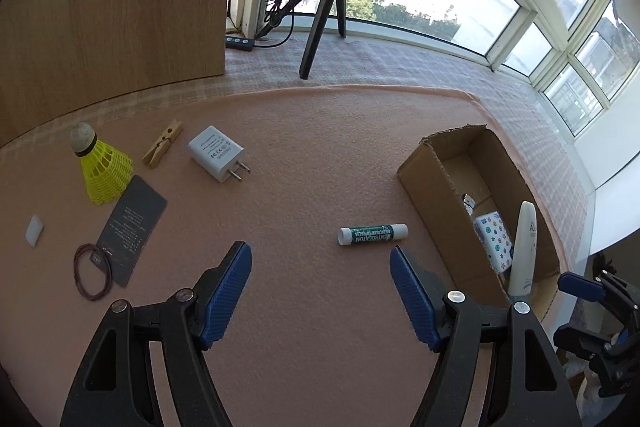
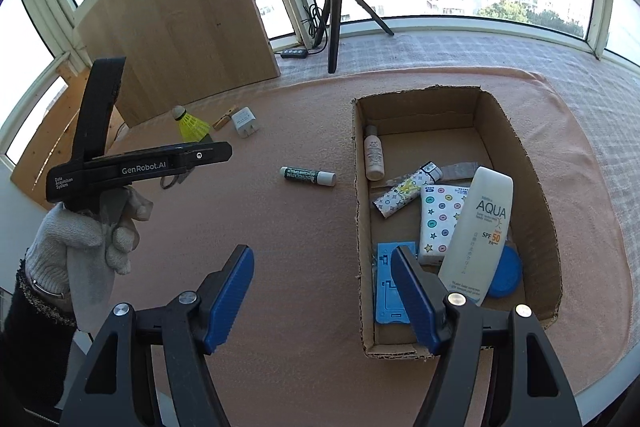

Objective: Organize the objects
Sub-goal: 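Withdraw both tools from the box toward the purple cord and green stick tube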

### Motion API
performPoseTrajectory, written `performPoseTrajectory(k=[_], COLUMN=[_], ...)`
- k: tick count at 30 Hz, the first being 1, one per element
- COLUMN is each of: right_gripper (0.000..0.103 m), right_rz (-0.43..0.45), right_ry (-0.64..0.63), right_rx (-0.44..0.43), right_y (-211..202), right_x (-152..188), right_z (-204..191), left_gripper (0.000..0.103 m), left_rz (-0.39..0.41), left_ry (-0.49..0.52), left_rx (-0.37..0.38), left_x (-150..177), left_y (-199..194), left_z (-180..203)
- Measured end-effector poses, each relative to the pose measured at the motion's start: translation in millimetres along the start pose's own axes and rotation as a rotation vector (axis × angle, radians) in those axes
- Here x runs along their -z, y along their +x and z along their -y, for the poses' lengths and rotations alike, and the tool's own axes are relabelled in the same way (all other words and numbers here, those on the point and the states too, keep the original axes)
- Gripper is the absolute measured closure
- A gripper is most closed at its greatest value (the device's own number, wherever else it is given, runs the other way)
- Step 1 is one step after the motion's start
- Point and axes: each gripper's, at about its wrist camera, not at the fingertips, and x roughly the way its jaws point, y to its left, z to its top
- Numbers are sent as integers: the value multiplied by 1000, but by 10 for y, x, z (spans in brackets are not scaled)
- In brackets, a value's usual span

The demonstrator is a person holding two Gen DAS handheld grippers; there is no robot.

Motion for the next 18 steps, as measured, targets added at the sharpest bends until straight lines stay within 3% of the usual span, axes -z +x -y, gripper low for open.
performPoseTrajectory(k=[10, 18], right_gripper=[36, 36], right_rz=[-41, -111], right_ry=[-86, -130], right_rx=[-61, -90], right_y=[275, 714], right_x=[-100, -477], right_z=[-528, -658], left_gripper=[29, 29], left_rz=[-15, -2], left_ry=[-142, -215], left_rx=[-95, -142], left_x=[532, 457], left_y=[-352, -427], left_z=[-1018, -1676])
